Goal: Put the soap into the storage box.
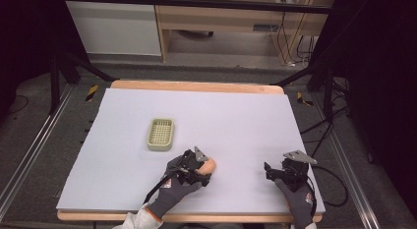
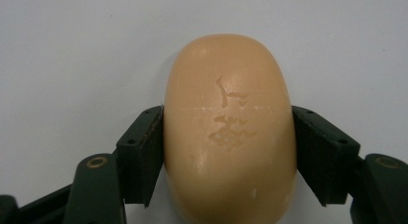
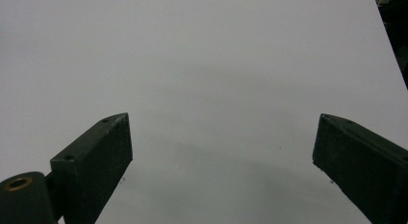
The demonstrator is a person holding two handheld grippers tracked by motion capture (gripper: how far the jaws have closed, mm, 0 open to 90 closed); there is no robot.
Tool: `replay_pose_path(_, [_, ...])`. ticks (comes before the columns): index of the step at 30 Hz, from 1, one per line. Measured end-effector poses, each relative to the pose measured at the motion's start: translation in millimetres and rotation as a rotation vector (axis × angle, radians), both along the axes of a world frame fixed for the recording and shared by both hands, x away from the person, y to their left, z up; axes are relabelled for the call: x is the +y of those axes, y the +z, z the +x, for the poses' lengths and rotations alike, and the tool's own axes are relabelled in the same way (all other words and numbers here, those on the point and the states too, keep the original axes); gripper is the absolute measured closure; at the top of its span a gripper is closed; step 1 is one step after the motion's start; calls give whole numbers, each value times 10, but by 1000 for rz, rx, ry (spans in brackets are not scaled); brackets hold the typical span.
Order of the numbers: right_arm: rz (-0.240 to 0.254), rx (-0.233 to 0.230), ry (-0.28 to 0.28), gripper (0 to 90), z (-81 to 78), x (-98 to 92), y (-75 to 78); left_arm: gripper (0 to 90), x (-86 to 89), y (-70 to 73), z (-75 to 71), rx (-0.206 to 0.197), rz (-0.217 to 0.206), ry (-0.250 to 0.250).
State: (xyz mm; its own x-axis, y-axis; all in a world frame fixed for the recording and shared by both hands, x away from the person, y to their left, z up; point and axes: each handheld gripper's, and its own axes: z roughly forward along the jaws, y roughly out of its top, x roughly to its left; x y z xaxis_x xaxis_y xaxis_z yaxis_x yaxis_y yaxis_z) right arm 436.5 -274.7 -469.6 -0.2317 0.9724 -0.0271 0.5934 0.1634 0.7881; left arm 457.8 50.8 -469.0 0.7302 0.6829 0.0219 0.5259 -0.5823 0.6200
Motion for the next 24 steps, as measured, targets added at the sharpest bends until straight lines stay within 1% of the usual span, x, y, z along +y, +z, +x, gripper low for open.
replay_pose_path(5, [3,1,-3,71,-4,-2,3,317,25,58,-20,-6,-19,-4])
replay_pose_path(6, [4,1,-1,70,-4,-3,4,317,39,78,-22,-4,-13,-11])
replay_pose_path(9, [5,-2,0,71,-6,-5,5,317,59,109,-32,-12,-33,-3])
replay_pose_path(18, [5,-4,-2,70,-6,-9,7,318,158,179,-34,-19,-41,7])
replay_pose_path(19, [5,-5,-2,71,-6,-10,7,318,183,202,-33,-21,-48,12])
replay_pose_path(24, [2,-5,-1,70,-7,-14,7,318,230,252,-37,-28,-56,14])
